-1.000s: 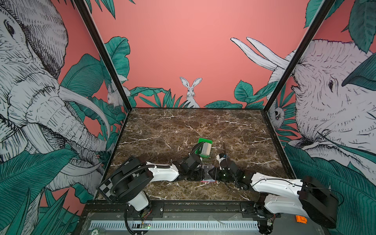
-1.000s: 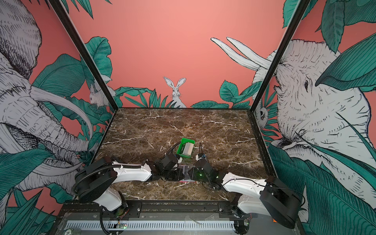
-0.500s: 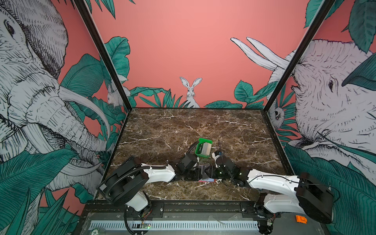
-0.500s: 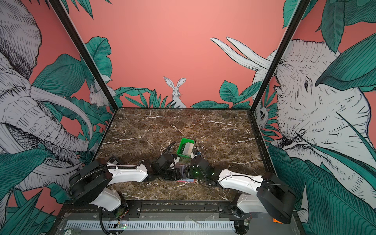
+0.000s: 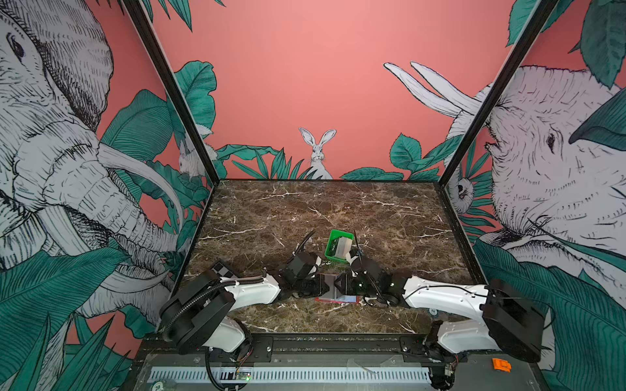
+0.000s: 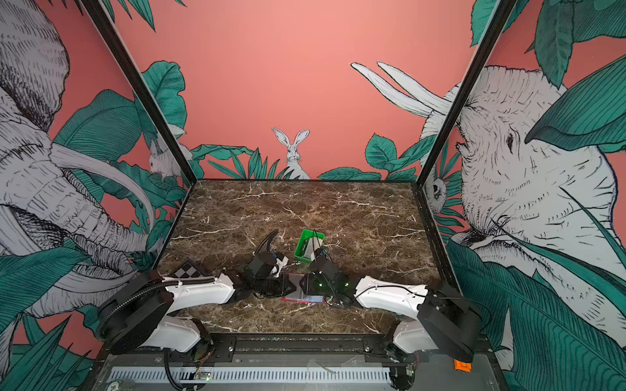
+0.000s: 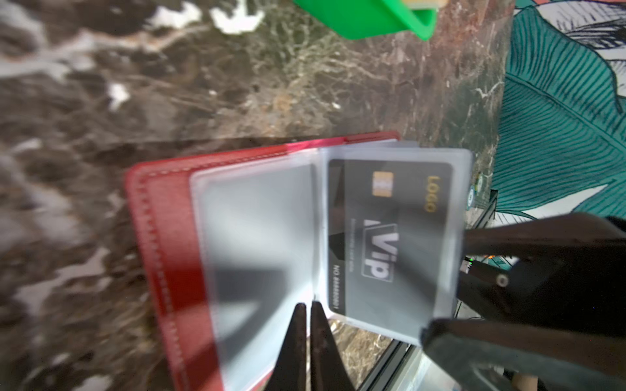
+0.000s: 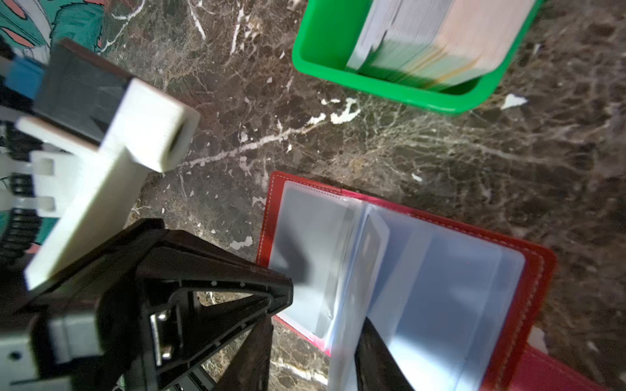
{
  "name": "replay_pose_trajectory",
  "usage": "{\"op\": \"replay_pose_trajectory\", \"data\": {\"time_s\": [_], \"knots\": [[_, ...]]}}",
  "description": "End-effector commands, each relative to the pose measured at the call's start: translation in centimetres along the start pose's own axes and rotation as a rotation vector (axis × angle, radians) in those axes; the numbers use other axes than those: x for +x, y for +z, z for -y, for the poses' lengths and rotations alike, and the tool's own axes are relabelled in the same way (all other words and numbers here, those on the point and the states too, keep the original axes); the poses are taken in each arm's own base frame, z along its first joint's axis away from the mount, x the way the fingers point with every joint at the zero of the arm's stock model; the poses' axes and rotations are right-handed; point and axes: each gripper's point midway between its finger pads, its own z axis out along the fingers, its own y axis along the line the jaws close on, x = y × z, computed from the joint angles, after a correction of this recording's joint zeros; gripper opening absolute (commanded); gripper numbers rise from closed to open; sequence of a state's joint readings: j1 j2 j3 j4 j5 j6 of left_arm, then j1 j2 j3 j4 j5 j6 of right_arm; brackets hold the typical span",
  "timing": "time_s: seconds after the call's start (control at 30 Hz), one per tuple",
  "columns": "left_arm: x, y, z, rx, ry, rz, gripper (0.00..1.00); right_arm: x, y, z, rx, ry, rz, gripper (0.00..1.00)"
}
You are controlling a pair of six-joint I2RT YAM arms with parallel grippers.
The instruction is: Put the credit cards into the card holder
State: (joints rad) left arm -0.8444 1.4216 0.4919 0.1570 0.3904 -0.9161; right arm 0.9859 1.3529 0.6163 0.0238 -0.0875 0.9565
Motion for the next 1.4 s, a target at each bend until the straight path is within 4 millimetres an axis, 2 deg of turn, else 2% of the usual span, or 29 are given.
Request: {"op": "replay_pose_trajectory", "data": {"time_s": [0.0,0.2,0.37,0.5,0.67,0.93,1.1,1.37], "knots": [[-0.1,-0.2,0.0,0.026,-0.002,0.013,0.08,-0.2,0.2,-1.1,-0.015,-0.028,-0.002,0.41],[-0.3,0.3,-0.8,0.019,-0.021,0.015,0.07,-0.2,0.7,-2.2,-0.041,-0.042,-0.013,0.44],[-0.2,0.5,-1.1,0.020,-0.028,0.015,0.07,0.1,1.0,-2.3,-0.044,-0.044,-0.025,0.47],[-0.4,0.3,-1.2,0.021,-0.033,0.022,0.07,0.0,1.2,-3.4,-0.087,-0.054,-0.033,0.50],[-0.8,-0.5,-1.3,0.023,-0.034,0.041,0.07,-0.2,1.5,-4.8,-0.132,-0.074,-0.040,0.50],[-1.1,-2.8,-2.6,-0.015,-0.047,0.085,0.07,-0.5,1.9,-5.2,-0.130,-0.072,-0.031,0.50],[-1.6,-4.7,-3.3,-0.035,-0.043,0.119,0.10,-1.4,1.1,-4.4,-0.075,-0.093,0.011,0.50],[-3.6,-6.7,-1.9,-0.021,0.031,0.178,0.12,-3.9,-1.7,-3.2,0.055,-0.165,0.102,0.50]]}}
